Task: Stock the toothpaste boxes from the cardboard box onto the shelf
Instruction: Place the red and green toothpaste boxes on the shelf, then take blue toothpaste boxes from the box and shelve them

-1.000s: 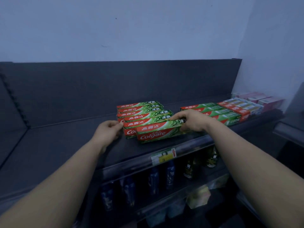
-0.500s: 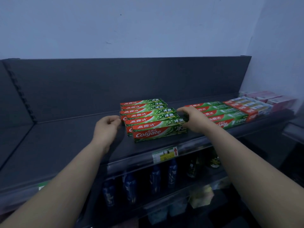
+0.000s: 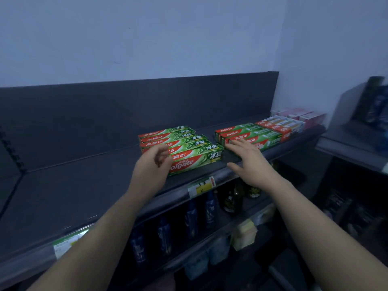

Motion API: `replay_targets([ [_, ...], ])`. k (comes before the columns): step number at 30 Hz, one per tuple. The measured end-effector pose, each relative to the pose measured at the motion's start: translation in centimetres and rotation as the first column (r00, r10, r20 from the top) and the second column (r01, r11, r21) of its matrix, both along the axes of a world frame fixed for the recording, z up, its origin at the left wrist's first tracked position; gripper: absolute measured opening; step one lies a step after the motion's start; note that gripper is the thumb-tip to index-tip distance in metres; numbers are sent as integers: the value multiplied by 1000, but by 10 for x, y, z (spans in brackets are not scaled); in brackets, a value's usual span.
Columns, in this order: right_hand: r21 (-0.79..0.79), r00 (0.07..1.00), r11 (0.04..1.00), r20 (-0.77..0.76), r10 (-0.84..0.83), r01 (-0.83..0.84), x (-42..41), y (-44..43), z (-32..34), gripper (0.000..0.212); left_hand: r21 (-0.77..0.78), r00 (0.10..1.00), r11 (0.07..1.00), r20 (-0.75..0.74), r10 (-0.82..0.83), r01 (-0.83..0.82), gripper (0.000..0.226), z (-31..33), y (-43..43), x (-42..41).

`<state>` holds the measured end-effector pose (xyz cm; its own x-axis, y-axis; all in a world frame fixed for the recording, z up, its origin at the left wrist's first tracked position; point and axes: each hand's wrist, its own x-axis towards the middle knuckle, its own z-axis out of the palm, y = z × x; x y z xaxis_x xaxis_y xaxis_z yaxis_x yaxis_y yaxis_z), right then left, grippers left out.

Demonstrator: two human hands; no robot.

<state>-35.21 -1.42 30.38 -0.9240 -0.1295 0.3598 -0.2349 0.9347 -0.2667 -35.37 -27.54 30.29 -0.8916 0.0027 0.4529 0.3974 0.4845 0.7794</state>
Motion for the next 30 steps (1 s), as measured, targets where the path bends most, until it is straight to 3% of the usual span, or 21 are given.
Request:
replay_targets([
  [5, -83, 991, 988, -22, -131, 129, 70, 2, -11, 57, -106, 976, 971, -21, -217, 214, 33, -7, 19, 33],
  [13, -137, 894, 883, 102, -437, 448, 219, 23, -60, 52, -137, 850, 842, 175, -498, 521, 34, -62, 65, 101],
  [22, -148, 634, 621, 287, -718, 770, 393, 54, -109, 47, -155, 620, 612, 371, -691, 775, 33, -129, 148, 192],
  [30, -188, 406, 360, 459, -790, 914, 521, 91, -161, 44, -145, 435, 431, 547, -715, 891, 34, -182, 226, 276],
])
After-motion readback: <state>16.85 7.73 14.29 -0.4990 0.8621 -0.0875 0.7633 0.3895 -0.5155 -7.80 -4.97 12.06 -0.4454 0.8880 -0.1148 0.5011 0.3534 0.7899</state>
